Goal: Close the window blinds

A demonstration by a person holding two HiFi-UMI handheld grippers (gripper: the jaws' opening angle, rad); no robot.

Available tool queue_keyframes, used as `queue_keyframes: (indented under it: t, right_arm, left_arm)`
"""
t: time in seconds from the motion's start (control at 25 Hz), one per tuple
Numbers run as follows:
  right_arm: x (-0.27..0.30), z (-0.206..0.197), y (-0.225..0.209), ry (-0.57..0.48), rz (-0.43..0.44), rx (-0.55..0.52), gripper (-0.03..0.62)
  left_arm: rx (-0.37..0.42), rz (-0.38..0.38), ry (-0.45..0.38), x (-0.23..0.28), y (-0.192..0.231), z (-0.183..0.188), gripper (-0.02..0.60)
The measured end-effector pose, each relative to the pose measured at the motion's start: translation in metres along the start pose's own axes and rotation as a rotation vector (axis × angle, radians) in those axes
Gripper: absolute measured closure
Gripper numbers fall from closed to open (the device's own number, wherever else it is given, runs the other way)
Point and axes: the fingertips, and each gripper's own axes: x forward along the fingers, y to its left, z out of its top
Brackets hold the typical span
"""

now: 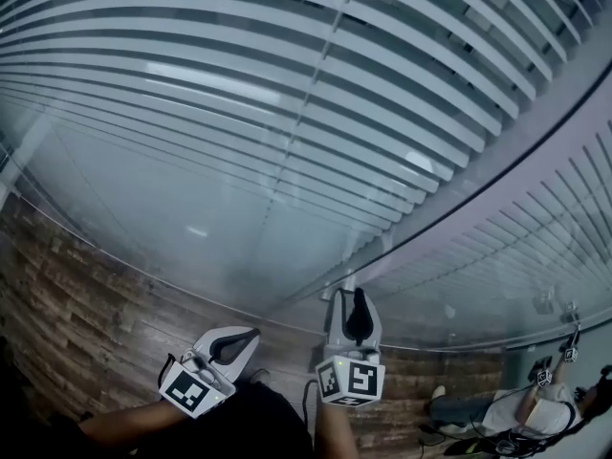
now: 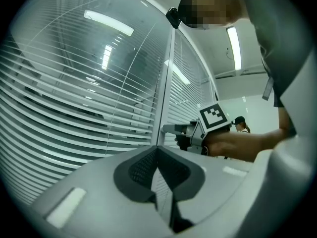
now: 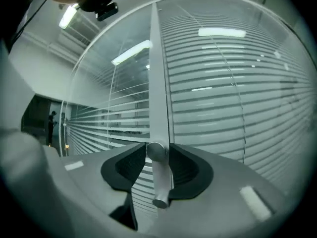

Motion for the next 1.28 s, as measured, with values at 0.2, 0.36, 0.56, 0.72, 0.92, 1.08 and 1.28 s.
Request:
queue_keyframes:
  t: [0.2, 0.36, 0.56, 0.72, 0.92, 1.08, 1.28]
  right_arm:
    - [0.000, -0.004, 0.000, -0.016, -0.041, 0.095, 0.461]
    - [0.000, -0.004, -0.002, -0.012, -0.040, 0.080, 0.464]
    - [0.001, -0.004, -0.001, 0.016, -0.045, -0.051, 0.465]
    - [0.002, -0.004, 0.003, 0.038, -0.041, -0.258, 0.467]
    - [0.003, -0.005, 0.011, 0.060, -0.046, -0.596, 0.467]
    - [0.003, -0.008, 0.013, 0.124, -0.036, -0.794, 0.467]
    - [0.005, -0.006, 0.013, 0.095, 0.001, -0.735, 0.461]
  left_arm:
    - [-0.014, 0.019, -0.005, 0.000, 0.005, -0.001, 0.583]
    - [-0.026, 0.033, 0.003, -0.001, 0.006, -0.001, 0.583]
    - [-0.021, 0.045, -0.008, -0.002, 0.010, 0.001, 0.583]
    - [-0.025, 0.061, 0.000, -0.005, 0.013, -0.002, 0.583]
    - [0.012, 0.032, -0.009, -0.001, 0.006, 0.001, 0.583]
    - [-0.015, 0.018, 0.006, 0.001, 0.002, -0.002, 0.583]
    - [-0.018, 0.013, 0.013, 0.003, -0.001, -0.004, 0.583]
